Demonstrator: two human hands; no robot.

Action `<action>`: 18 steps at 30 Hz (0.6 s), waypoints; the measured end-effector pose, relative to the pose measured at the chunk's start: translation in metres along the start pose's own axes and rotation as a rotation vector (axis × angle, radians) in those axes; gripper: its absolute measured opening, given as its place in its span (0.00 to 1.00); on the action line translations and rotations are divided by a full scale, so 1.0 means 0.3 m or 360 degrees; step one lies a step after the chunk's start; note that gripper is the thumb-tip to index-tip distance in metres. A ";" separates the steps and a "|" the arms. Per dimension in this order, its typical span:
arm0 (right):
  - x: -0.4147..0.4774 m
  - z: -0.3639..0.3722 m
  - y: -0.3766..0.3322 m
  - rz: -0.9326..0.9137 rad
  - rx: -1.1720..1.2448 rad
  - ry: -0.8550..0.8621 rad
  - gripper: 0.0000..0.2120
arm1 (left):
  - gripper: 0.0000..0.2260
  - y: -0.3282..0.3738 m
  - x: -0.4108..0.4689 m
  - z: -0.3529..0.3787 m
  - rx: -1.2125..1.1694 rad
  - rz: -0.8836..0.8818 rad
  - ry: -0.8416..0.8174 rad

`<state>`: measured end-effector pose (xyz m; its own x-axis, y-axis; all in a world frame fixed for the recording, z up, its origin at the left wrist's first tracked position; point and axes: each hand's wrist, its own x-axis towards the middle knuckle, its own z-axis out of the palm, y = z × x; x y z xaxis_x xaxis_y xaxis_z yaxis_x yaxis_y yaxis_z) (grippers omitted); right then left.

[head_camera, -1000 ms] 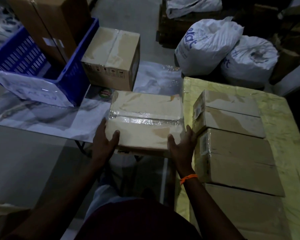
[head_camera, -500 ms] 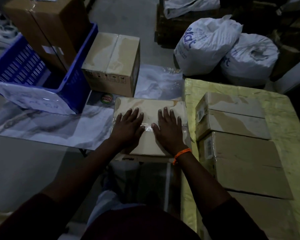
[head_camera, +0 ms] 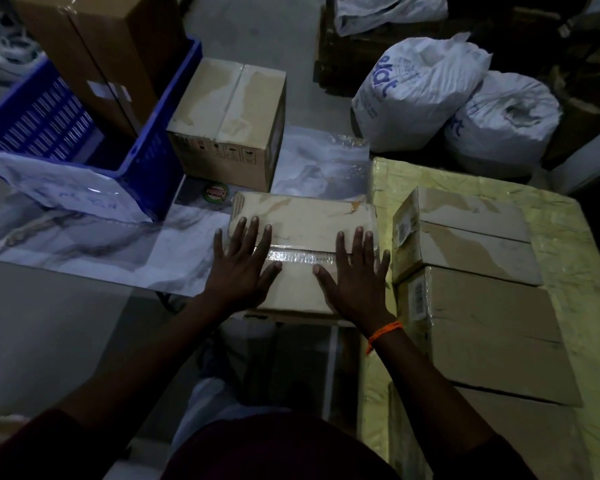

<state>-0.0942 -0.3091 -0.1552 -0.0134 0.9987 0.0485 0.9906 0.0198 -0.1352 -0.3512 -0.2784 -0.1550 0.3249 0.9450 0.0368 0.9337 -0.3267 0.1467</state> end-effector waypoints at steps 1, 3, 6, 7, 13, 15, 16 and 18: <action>-0.004 -0.004 -0.002 0.0007 -0.0017 0.0023 0.41 | 0.34 -0.001 0.000 0.002 -0.0006 0.0001 0.0009; -0.003 -0.005 -0.006 0.0009 -0.0028 0.0031 0.42 | 0.34 0.002 0.001 0.007 -0.0007 -0.0005 0.0021; 0.001 -0.014 -0.014 0.0056 0.0041 -0.0039 0.43 | 0.34 0.004 -0.001 0.008 -0.0053 -0.0023 -0.0013; 0.001 -0.021 -0.015 0.0105 0.0089 -0.0077 0.44 | 0.34 0.004 -0.003 0.006 -0.0081 -0.0039 -0.0016; -0.001 -0.111 0.003 0.0699 0.0773 -0.0095 0.50 | 0.38 -0.004 -0.014 -0.015 -0.0421 -0.0263 0.0073; 0.014 -0.126 0.043 0.0846 0.1003 -0.0078 0.42 | 0.38 -0.002 0.000 -0.022 -0.0433 -0.0148 0.0080; 0.021 -0.132 0.069 0.0877 0.1082 -0.0066 0.38 | 0.38 0.007 0.012 -0.023 -0.0406 -0.0054 0.0086; 0.027 -0.166 0.108 0.0885 0.1186 -0.0057 0.39 | 0.39 0.041 0.034 -0.016 -0.0426 0.0070 0.0131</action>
<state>-0.0554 -0.3027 -0.1098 0.4207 0.8740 -0.2430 0.5130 -0.4501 -0.7309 -0.3371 -0.2727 -0.1479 0.3407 0.9315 0.1276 0.8425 -0.3627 0.3984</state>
